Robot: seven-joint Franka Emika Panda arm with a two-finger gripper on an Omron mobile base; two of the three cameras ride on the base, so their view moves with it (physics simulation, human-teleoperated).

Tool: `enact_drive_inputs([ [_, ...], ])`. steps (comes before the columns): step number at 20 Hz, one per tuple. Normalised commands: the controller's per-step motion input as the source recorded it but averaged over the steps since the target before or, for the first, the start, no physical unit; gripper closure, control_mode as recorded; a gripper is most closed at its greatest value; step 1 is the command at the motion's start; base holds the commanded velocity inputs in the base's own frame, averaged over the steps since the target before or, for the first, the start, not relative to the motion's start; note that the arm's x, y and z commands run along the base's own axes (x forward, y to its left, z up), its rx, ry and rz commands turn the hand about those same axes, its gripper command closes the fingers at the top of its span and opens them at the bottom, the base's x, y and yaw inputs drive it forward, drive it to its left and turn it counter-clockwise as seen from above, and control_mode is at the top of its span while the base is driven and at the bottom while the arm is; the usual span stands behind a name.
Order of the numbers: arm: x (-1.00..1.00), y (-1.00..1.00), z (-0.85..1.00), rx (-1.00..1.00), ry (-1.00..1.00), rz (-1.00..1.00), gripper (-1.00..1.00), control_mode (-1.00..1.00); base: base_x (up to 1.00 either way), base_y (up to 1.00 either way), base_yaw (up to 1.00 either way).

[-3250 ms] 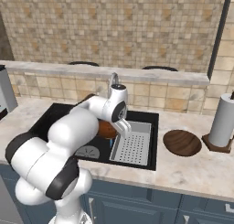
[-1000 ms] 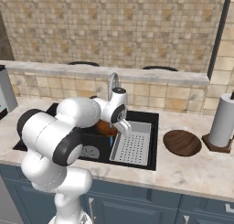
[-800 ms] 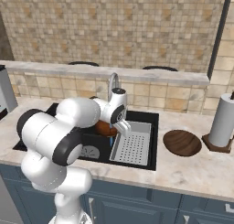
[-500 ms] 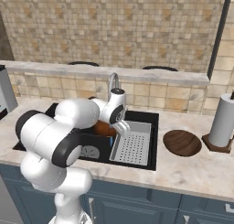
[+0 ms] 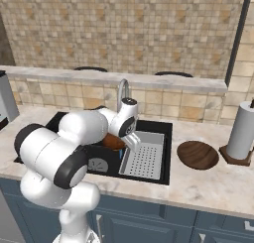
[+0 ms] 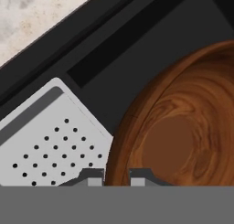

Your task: Rinse each bowl for a few seconds and place them down in the sink or on the counter.

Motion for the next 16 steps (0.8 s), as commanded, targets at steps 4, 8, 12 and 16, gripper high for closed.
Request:
enact_drive_inputs([
  [4, -0.04, 0.00, 0.00, 0.04, 0.00, 0.00, 1.00, -1.00, 0.00, 0.00, 0.00],
  [8, 0.00, 0.00, 0.00, 0.03, 0.00, 0.00, 1.00, -1.00, 0.00, 0.00, 0.00],
  [12, 0.00, 0.00, 0.00, 0.03, 0.00, 0.00, 1.00, -1.00, 0.00, 0.00, 0.00],
  [16, 0.00, 0.00, 0.00, 0.02, 0.00, 0.00, 1.00, -1.00, 0.00, 0.00, 0.00],
])
